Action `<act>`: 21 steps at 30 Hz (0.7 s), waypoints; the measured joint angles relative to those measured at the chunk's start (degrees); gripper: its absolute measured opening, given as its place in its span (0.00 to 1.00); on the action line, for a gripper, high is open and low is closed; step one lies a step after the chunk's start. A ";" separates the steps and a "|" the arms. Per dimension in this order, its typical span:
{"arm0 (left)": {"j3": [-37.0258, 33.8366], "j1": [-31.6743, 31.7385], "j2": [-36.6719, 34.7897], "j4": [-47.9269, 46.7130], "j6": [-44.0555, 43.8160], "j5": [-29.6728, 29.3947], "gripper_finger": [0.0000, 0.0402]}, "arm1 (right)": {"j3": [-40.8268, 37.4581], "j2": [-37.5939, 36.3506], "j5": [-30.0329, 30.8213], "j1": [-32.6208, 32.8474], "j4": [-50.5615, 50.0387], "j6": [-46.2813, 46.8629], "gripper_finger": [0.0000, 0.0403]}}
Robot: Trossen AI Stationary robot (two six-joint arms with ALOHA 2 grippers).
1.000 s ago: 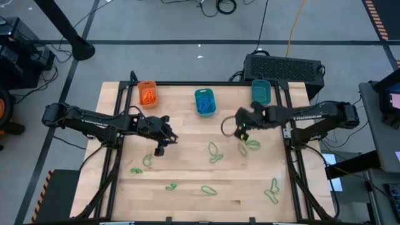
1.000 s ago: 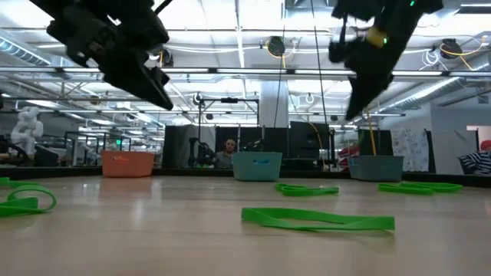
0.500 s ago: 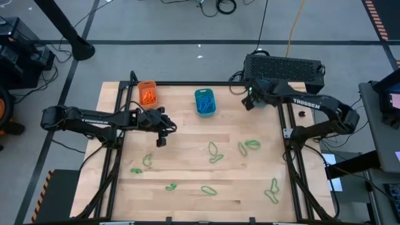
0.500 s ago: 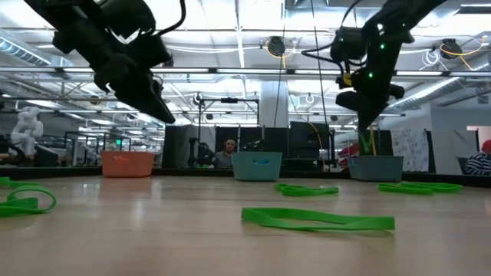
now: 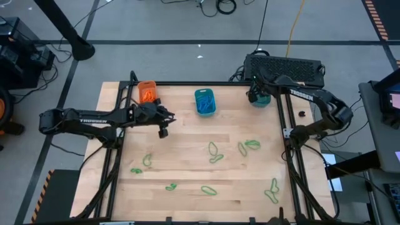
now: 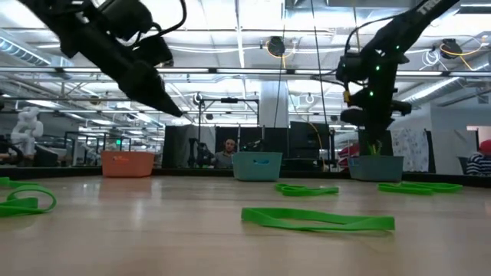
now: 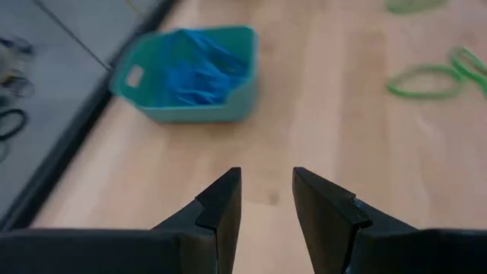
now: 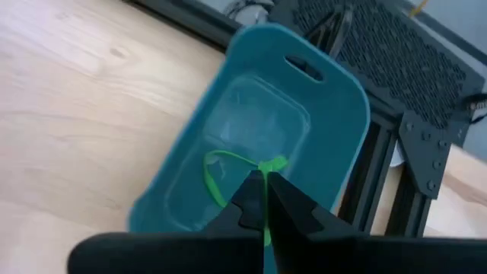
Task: Sort rubber bands into baskets
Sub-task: Put the green rubber band into the dark blue bin
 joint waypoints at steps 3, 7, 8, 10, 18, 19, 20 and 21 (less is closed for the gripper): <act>-4.38 2.05 -1.97 7.96 -0.84 -0.98 0.32 | 0.00 2.47 0.02 -0.78 0.21 -0.16 0.00; -7.55 4.16 -4.89 13.11 -3.40 -1.43 0.32 | 0.00 4.62 0.00 -0.89 0.42 -0.72 0.00; -7.68 4.44 -5.50 13.07 -3.69 -1.50 0.32 | 0.00 4.98 -0.02 -0.89 0.38 -1.37 0.00; -7.74 4.58 -6.28 12.99 -4.06 -1.03 0.32 | 0.00 5.35 -0.03 -0.89 0.37 -2.07 0.00; -7.74 4.50 -6.56 11.68 -2.10 11.46 0.32 | 0.00 5.53 -0.22 -1.28 0.15 -3.17 0.12; -7.74 4.50 -6.56 11.23 -2.12 12.07 0.32 | 0.00 5.53 -0.20 -1.28 0.19 -3.12 0.15; -7.74 4.49 -6.55 10.94 -2.16 12.44 0.32 | 0.00 5.53 -0.20 -1.26 0.31 -3.10 0.17; -7.74 4.33 -6.54 10.72 -2.49 12.51 0.32 | 0.04 5.53 -0.21 -1.26 0.32 -3.09 0.20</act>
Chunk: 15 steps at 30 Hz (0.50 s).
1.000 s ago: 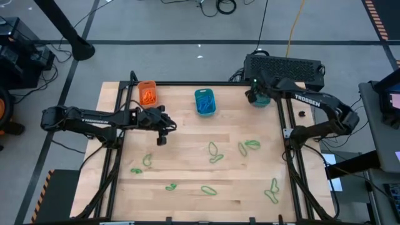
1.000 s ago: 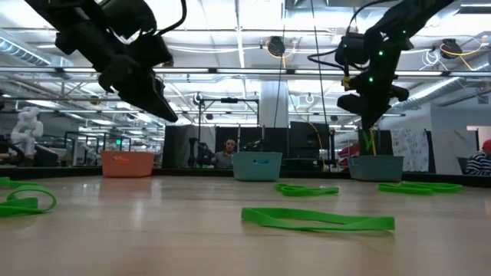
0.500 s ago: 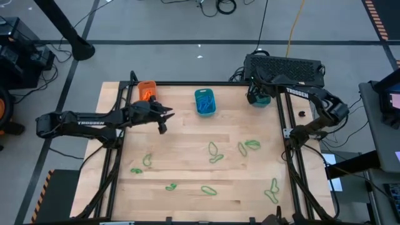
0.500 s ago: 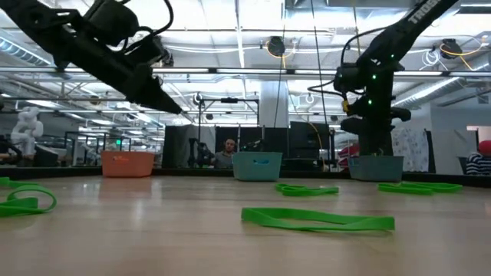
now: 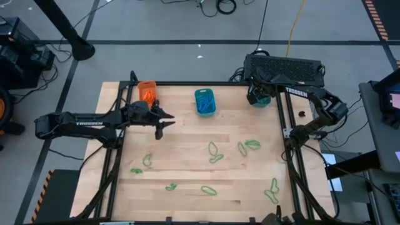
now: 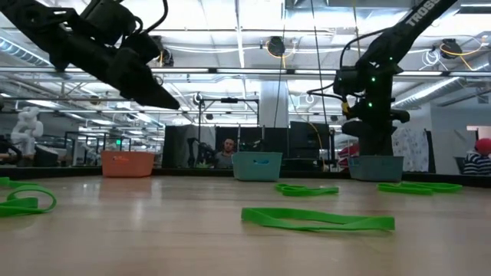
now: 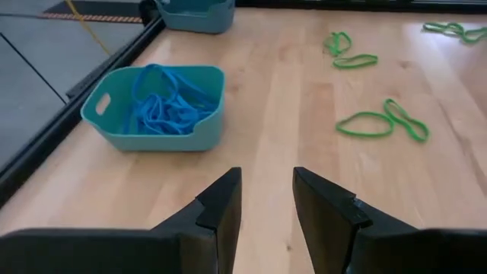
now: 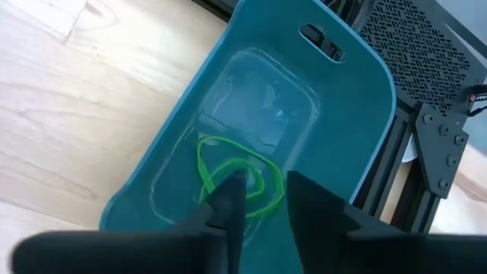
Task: Sort rubber bands into baskets
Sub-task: Put the green rubber band into the dark blue bin
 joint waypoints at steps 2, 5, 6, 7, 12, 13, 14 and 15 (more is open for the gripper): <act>0.00 -0.15 -0.01 -0.49 -0.71 0.00 0.32 | 0.49 0.00 0.02 0.00 -0.76 -0.03 0.25; 0.00 -0.48 -0.32 -3.06 -1.00 0.00 0.32 | 2.36 0.00 0.00 0.00 -2.29 -0.85 0.31; 0.00 -0.47 -0.65 -4.96 -1.00 0.00 0.32 | 3.36 0.00 -0.02 0.04 -3.15 -0.99 0.33; 0.00 -0.46 -0.97 -7.04 -1.00 0.00 0.32 | 4.55 0.01 -0.17 0.24 -4.37 -0.98 0.34; 0.00 -0.46 -2.69 -14.65 -0.64 0.90 0.32 | 11.95 0.00 -10.47 2.57 -9.34 -0.87 0.38; 0.00 -0.46 -2.97 -14.78 -0.63 1.92 0.32 | 13.20 0.00 -13.49 3.55 -9.79 -0.87 0.38; 0.00 -0.46 -3.27 -14.82 -0.58 3.01 0.32 | 14.33 0.00 -16.20 4.77 -9.93 -0.87 0.38; 0.00 -0.48 -3.57 -14.91 -0.21 4.19 0.32 | 15.34 0.00 -18.43 6.26 -9.89 -0.87 0.38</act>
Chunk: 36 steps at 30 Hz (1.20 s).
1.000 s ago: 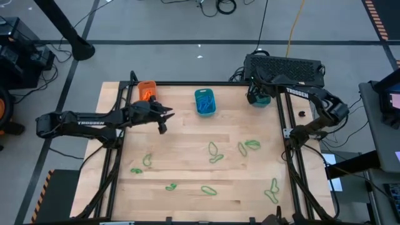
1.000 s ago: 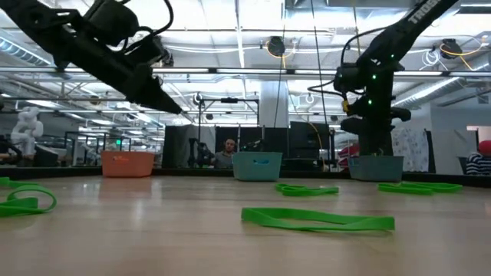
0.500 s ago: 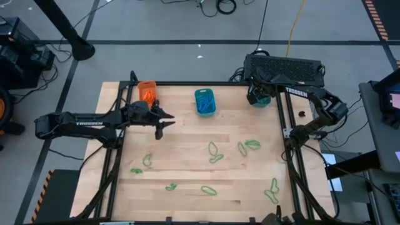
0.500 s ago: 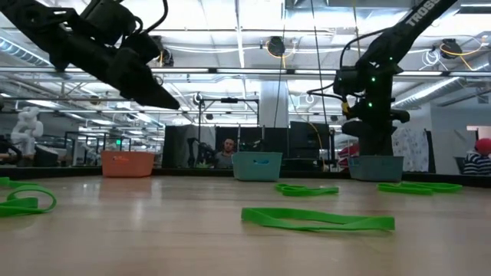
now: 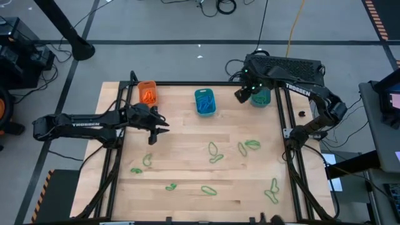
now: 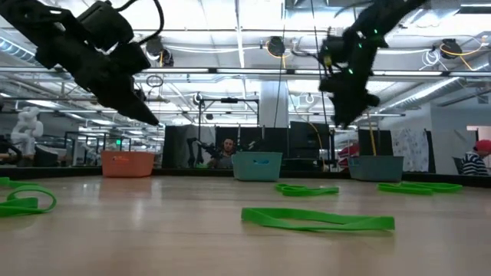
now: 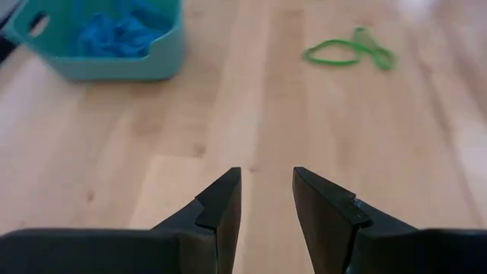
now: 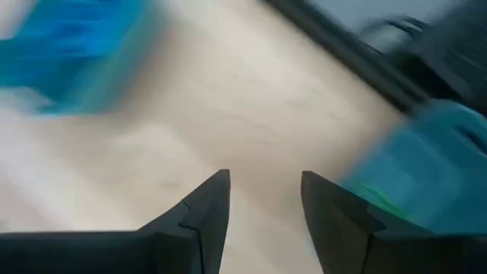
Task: Sort rubber bands into baskets
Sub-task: Put the green rubber band into the dark blue bin
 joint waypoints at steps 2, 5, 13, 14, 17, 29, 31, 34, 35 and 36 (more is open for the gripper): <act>0.00 0.00 -0.52 -0.04 0.82 2.69 0.32 | 1.75 0.00 -2.48 3.55 0.04 -0.02 0.38; 0.00 0.00 -1.21 -1.17 0.85 3.79 0.32 | 3.64 0.00 -2.59 9.74 1.20 -0.02 0.37; 0.00 0.00 -2.14 -2.41 0.72 2.03 0.32 | 5.45 0.00 -2.57 25.66 9.78 -0.02 0.36; 0.00 0.00 -2.14 -2.48 0.67 1.58 0.32 | 5.45 0.00 -2.57 27.46 10.93 0.00 0.36; 0.00 0.00 -2.14 -2.50 0.63 1.30 0.32 | 5.45 0.43 -2.55 33.04 14.35 -0.02 0.36; 0.00 0.00 -2.11 -2.50 -0.86 1.34 0.32 | 5.45 12.57 -2.25 51.64 36.47 -5.12 0.36; 0.00 0.00 -2.11 -2.54 -0.92 1.37 0.32 | 5.45 15.63 -2.69 53.85 39.13 -5.92 0.36; 0.02 0.00 -2.11 -2.59 -0.92 1.39 0.32 | 5.43 20.00 -4.12 56.51 44.88 -6.30 0.36; 0.02 0.00 -2.11 -2.55 -0.90 1.37 0.32 | 5.43 21.25 -4.28 57.26 47.35 -6.54 0.36; 0.02 0.00 -2.11 -2.55 -0.90 1.39 0.32 | 5.43 22.55 -4.51 57.87 49.90 -6.75 0.36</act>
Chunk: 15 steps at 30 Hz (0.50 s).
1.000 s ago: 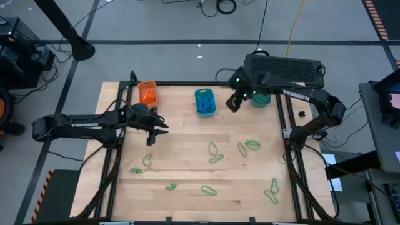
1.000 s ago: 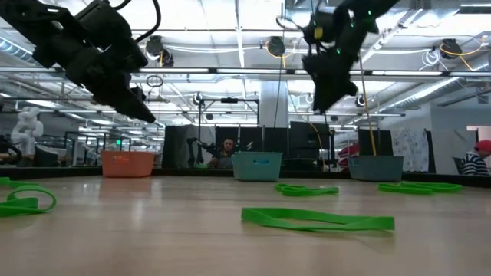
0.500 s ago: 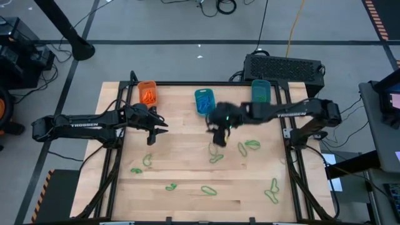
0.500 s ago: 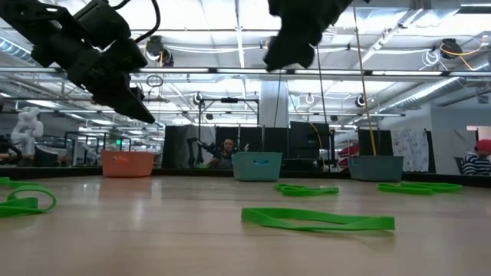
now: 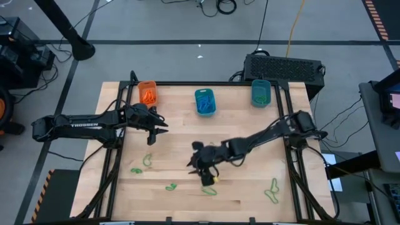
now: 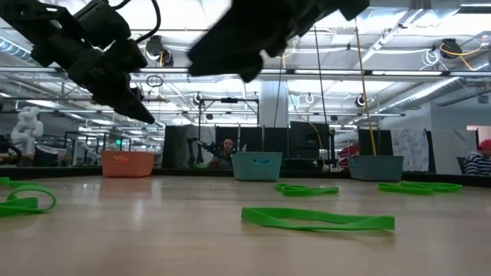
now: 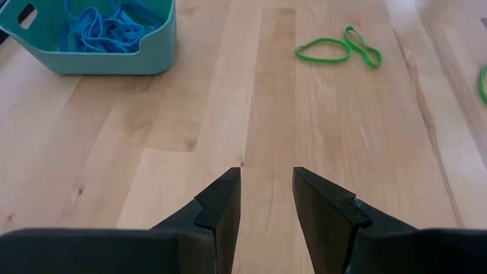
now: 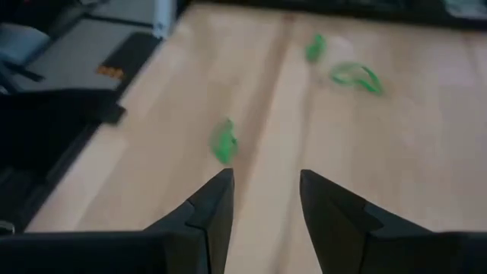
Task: Sort rubber bands into baskets
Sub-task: Put the green rubber band into the dark blue bin
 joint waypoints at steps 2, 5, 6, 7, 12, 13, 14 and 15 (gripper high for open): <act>0.00 0.00 0.00 0.19 0.00 -0.01 0.32 | 0.02 2.54 -0.65 0.86 4.75 -0.48 0.36; 0.00 0.00 0.00 0.31 -0.05 -0.02 0.32 | 0.00 5.65 0.34 1.07 6.49 -0.54 0.36; 0.00 0.00 0.00 0.29 -0.11 -0.02 0.32 | -0.02 6.05 1.39 0.83 5.03 -0.23 0.36; 0.00 0.00 0.00 0.29 -0.63 0.00 0.32 | -0.02 6.15 2.72 0.47 3.64 0.19 0.36; 0.00 -0.24 0.00 0.19 -1.54 0.10 0.32 | 0.00 2.99 13.16 -1.76 -11.66 8.66 0.36; 0.00 -0.25 0.00 0.18 -1.55 0.17 0.32 | 0.00 1.96 14.76 -2.35 -15.63 11.46 0.36; 0.00 -0.24 0.00 0.18 -1.55 0.17 0.32 | 0.02 0.94 15.64 -2.92 -19.83 14.42 0.36; 0.00 -0.26 0.00 0.17 -1.54 0.17 0.32 | 0.02 0.02 15.85 -3.54 -24.04 17.82 0.36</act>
